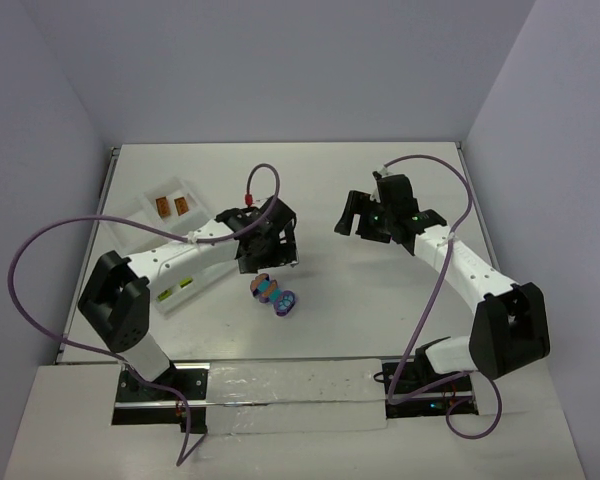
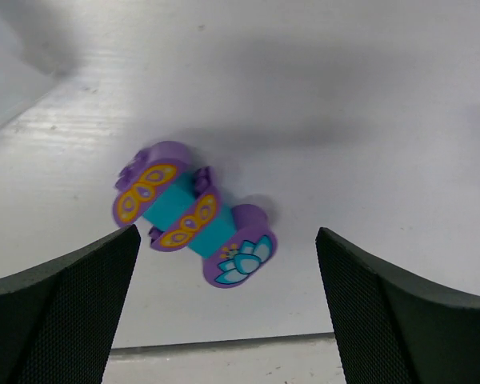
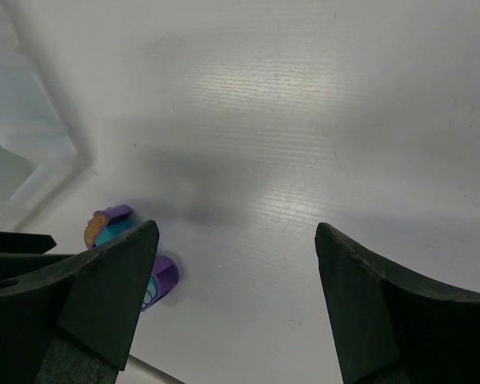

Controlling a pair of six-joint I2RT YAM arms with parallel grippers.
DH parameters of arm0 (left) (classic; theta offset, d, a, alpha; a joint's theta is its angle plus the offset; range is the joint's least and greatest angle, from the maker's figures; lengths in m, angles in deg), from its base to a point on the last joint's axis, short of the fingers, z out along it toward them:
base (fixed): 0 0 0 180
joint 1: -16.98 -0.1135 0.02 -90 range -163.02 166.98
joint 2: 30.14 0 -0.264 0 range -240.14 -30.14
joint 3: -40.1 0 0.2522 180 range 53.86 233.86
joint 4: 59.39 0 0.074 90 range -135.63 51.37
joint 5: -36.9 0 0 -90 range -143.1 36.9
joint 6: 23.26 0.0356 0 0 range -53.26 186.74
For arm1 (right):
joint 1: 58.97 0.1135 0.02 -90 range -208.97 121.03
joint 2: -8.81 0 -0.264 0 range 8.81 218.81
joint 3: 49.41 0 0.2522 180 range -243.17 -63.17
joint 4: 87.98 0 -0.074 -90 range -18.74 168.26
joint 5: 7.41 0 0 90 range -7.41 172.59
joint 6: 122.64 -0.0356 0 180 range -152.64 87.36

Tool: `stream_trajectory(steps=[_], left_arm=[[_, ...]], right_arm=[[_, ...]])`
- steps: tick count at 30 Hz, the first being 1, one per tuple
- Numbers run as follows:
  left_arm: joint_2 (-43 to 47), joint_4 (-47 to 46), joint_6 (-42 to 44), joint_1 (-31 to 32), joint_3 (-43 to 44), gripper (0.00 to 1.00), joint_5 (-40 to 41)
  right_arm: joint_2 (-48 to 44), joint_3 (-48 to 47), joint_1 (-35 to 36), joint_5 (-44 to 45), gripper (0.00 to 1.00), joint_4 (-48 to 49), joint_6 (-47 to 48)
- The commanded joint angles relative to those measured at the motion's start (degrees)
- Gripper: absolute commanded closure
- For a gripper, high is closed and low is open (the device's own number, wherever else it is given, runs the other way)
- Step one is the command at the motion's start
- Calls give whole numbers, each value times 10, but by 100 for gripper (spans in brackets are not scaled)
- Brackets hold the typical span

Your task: Sort the legos into containers by color

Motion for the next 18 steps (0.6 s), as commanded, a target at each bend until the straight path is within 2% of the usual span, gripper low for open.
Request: stream_trajectory(steps=[1,4,14,18], left_arm=[[-21,84,-130,-14,7,1,34],[-45,126,-166,-26,27,1,55],[-68,61,-189,-71,2,1,-16],[-96,69,-189,-73,15,1,-38]], right_arm=[[-1,-14,4,2,13,11,9],[-5,-15,3,4,13,7,13],[-17,-12,2,12,13,-7,26],[-27,-11,3,19,13,-11,29]])
